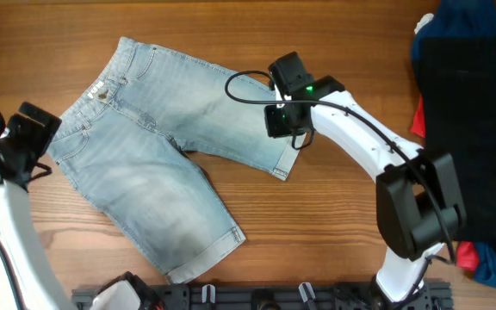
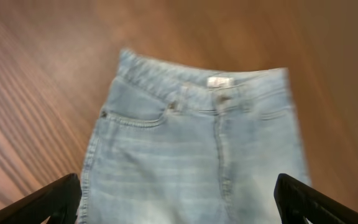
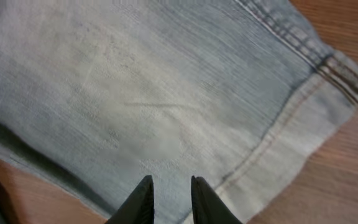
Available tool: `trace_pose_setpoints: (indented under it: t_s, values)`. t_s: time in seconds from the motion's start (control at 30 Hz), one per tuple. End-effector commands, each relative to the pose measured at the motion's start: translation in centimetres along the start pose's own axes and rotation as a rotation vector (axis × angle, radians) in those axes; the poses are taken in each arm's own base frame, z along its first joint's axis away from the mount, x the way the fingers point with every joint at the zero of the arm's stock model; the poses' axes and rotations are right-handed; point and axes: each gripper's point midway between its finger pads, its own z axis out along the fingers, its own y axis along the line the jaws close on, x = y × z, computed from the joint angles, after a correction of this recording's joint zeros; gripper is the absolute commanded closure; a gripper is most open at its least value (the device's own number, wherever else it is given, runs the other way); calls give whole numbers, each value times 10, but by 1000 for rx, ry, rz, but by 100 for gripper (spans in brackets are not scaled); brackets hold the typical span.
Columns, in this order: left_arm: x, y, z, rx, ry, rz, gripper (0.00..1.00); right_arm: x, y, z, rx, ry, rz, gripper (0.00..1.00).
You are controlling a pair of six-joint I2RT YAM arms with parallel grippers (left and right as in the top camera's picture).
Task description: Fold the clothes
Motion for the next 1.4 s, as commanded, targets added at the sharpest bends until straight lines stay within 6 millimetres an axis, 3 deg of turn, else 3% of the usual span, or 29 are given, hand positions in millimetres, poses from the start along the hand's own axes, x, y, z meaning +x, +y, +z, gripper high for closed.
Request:
trace_pose_setpoints:
  t_s: [0.0, 0.1, 0.27, 0.37, 0.4, 0.5, 0.6, 0.7, 0.77, 0.9, 1.0, 1.07, 1.1, 1.17, 1.2, 1.27, 1.37]
  values:
    - [-1, -26, -38, 88, -85, 72, 0, 3, 3, 26, -20, 38, -16, 81]
    - [7, -41, -49, 133, -96, 111, 0, 7, 4, 47, -38, 63, -36, 82]
    - [21, -54, -40, 151, -46, 154, 0, 2, -9, 67, -12, 51, -44, 79]
    - [26, -56, -33, 136, -28, 186, 0, -2, -29, 86, -2, 52, -3, 77]
    - [27, -55, -28, 115, -20, 192, 0, -1, -49, 102, 11, 63, 37, 76]
    - [29, -52, -19, 93, 1, 193, 0, -3, -81, 119, 27, 61, 100, 76]
    - [31, -51, -11, 79, 22, 192, 0, -19, -113, 130, 33, -1, 156, 76]
    - [34, -48, 2, 59, 52, 191, 0, -53, -143, 136, -5, -148, 204, 76]
    - [36, -47, 8, 48, 70, 189, 0, -71, -151, 133, -10, -216, 211, 77]
    - [39, -44, 21, 30, 98, 188, 0, -121, -162, 106, 31, -334, 161, 77]
    - [38, -45, 28, 27, 102, 188, 0, -167, -166, 68, 47, -409, 138, 76]
    - [36, -47, 30, 33, 92, 189, 0, -192, -162, 36, 40, -433, 136, 70]
    - [35, -47, 30, 35, 90, 189, 0, -197, -160, 27, 34, -429, 135, 62]
    - [33, -49, 30, 41, 83, 210, 1, -197, -139, -11, -17, -366, 123, 26]
    - [34, -48, 30, 39, 84, 215, 0, -194, -129, -33, -27, -344, 128, 18]
    - [34, -48, 30, 38, 87, 215, 0, -185, -107, -67, -57, -324, 108, 11]
    - [38, -45, 27, 29, 101, 210, 0, -155, -69, -109, -118, -262, 73, 10]
